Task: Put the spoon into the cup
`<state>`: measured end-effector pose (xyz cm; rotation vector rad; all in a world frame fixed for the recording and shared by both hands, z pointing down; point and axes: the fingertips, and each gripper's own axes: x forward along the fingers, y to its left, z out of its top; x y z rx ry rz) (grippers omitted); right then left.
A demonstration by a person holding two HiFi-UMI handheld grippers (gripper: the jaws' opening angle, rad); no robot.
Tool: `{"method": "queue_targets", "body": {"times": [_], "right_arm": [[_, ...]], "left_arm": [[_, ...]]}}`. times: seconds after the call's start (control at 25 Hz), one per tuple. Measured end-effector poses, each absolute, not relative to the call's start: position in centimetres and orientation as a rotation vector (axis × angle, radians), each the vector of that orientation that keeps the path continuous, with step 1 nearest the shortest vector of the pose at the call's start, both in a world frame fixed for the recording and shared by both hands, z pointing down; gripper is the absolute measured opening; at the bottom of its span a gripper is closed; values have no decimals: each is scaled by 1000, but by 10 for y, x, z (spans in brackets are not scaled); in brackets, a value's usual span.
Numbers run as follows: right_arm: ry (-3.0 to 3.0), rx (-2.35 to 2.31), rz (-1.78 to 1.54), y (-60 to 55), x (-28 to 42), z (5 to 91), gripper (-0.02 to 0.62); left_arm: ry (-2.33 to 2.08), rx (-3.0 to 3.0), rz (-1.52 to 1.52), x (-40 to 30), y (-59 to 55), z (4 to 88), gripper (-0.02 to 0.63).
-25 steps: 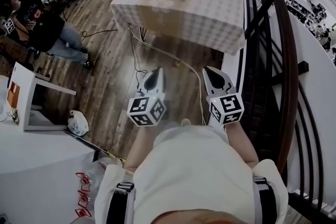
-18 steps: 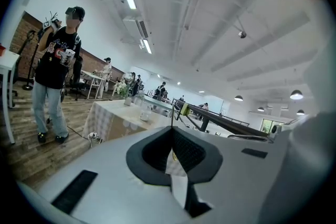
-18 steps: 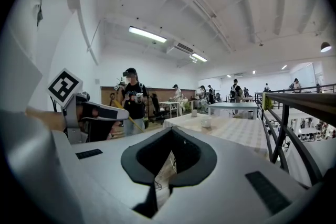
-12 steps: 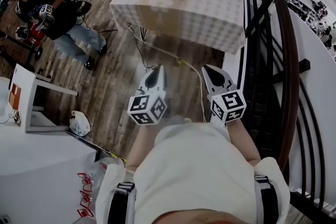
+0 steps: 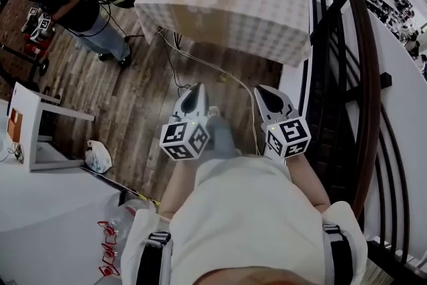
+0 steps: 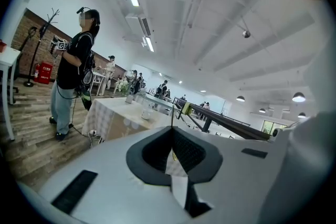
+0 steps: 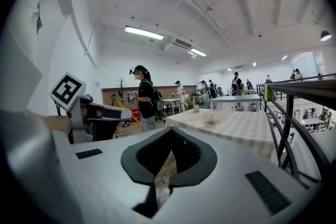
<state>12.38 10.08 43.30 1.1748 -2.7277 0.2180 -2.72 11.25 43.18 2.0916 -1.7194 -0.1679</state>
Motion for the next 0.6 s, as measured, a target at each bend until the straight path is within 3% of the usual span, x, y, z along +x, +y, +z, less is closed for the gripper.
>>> {"method": "queue_targets", "body": {"times": [0.6], "right_arm": [[-2719,1218,200,29,100,430,0]], "left_arm": [[-1698,2121,-164,-51,43,428,5]]}}
